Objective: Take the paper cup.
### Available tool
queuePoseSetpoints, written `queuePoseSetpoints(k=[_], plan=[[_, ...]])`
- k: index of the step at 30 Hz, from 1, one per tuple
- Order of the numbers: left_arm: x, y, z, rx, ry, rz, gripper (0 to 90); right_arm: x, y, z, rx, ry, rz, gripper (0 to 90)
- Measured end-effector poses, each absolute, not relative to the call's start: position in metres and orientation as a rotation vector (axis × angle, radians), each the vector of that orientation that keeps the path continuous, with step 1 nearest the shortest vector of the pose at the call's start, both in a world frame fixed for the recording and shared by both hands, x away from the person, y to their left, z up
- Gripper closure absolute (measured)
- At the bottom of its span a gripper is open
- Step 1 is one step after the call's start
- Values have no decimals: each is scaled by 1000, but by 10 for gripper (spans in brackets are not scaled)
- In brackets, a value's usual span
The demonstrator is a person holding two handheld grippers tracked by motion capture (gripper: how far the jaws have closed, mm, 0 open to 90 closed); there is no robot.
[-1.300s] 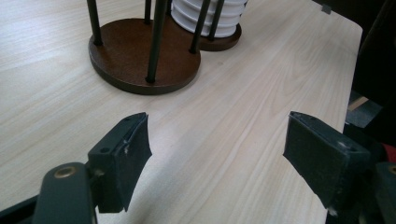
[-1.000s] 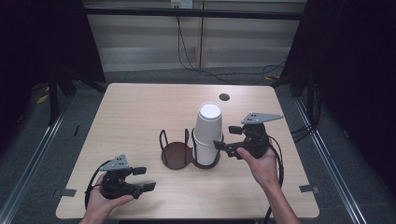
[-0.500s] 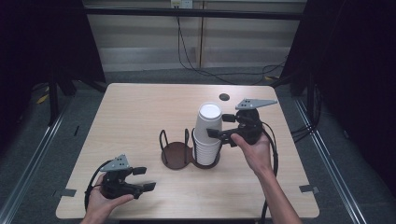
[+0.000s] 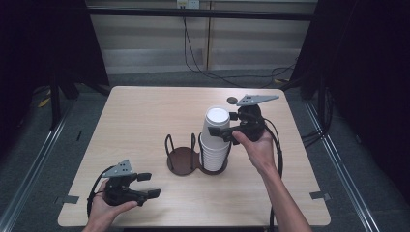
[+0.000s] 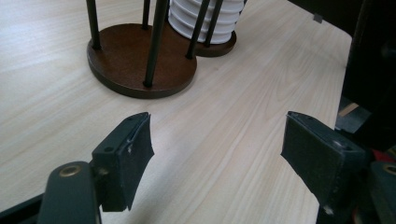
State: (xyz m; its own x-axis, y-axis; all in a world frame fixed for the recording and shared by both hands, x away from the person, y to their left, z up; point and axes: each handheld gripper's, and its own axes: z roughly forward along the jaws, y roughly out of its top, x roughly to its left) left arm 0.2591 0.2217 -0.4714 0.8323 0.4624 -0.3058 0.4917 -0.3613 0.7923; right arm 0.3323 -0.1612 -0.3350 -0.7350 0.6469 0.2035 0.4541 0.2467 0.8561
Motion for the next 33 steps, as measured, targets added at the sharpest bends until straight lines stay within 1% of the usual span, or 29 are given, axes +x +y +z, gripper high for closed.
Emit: queuePoseSetpoints(k=[4, 7, 14, 20, 26, 33], plan=[[260, 221, -472, 2023, 702, -43, 241, 334, -155, -336, 1017, 2331, 1457, 142], [260, 221, -471, 2018, 689, -44, 240, 335, -154, -340, 1001, 2313, 1461, 175], [260, 221, -471, 2023, 683, -32, 233, 334, -152, -338, 977, 2319, 1424, 191], [260, 220, -471, 2019, 690, -25, 211, 332, -152, -339, 965, 2302, 1434, 197], [259, 223, -471, 2017, 674, -19, 162, 332, -151, -335, 953, 2317, 1395, 207], [258, 224, -471, 2010, 667, -29, 162, 332, -151, -328, 945, 2295, 1415, 209]])
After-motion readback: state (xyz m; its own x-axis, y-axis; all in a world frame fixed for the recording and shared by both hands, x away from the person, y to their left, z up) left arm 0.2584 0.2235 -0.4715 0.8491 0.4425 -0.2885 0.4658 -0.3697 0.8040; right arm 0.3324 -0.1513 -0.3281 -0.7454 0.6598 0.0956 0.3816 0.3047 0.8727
